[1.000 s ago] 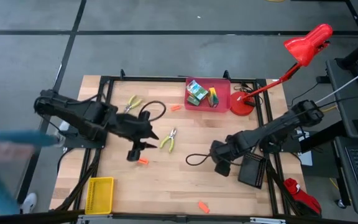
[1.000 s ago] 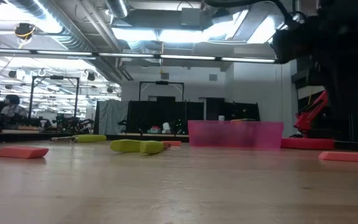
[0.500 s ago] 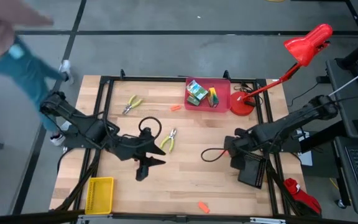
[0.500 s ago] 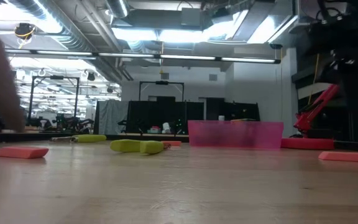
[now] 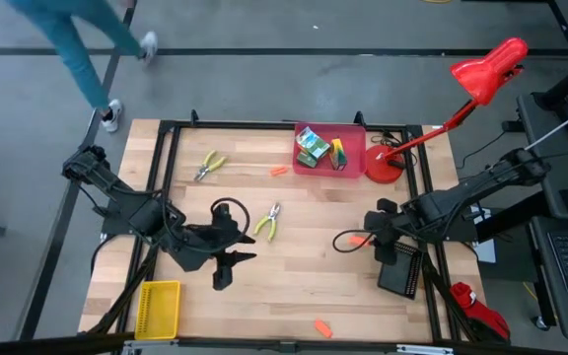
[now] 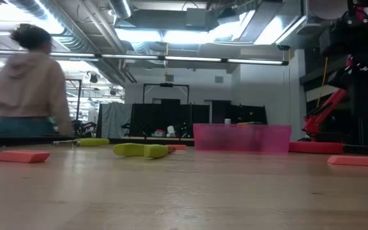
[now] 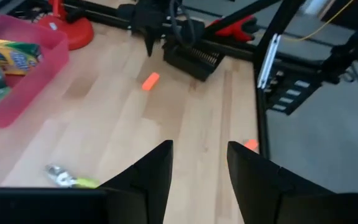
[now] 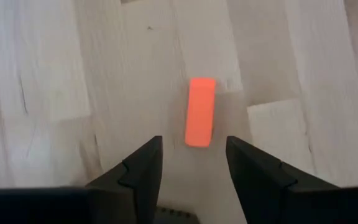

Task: Pick & Place School Supplies
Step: Put the orange eraser into the yellow bin

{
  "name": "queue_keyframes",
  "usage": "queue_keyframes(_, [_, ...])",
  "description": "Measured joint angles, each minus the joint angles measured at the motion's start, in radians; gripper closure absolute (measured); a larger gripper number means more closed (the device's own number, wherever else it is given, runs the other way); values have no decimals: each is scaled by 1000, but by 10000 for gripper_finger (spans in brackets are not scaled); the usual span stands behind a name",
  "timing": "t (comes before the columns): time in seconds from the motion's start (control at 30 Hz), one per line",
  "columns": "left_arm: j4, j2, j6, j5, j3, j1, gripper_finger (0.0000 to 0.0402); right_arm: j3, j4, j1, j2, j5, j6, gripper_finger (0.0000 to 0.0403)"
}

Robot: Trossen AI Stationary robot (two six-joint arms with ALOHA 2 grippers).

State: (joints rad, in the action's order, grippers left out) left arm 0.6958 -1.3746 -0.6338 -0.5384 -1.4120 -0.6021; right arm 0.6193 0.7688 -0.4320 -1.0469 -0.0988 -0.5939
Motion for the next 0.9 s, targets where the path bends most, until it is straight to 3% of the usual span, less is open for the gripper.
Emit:
queue_keyframes(0.43, [181, 0, 9, -149, 0, -83, 251, -8, -75, 12, -173, 34, -107, 222])
queue_keyframes(0.7, [228, 0, -7, -141, 0, -91, 251, -8, -161, 40, -306, 55, -132, 222])
queue_keyframes(0.9, [230, 0, -9, -141, 0, -121, 251, -5, -170, 60, -335, 52, -132, 222])
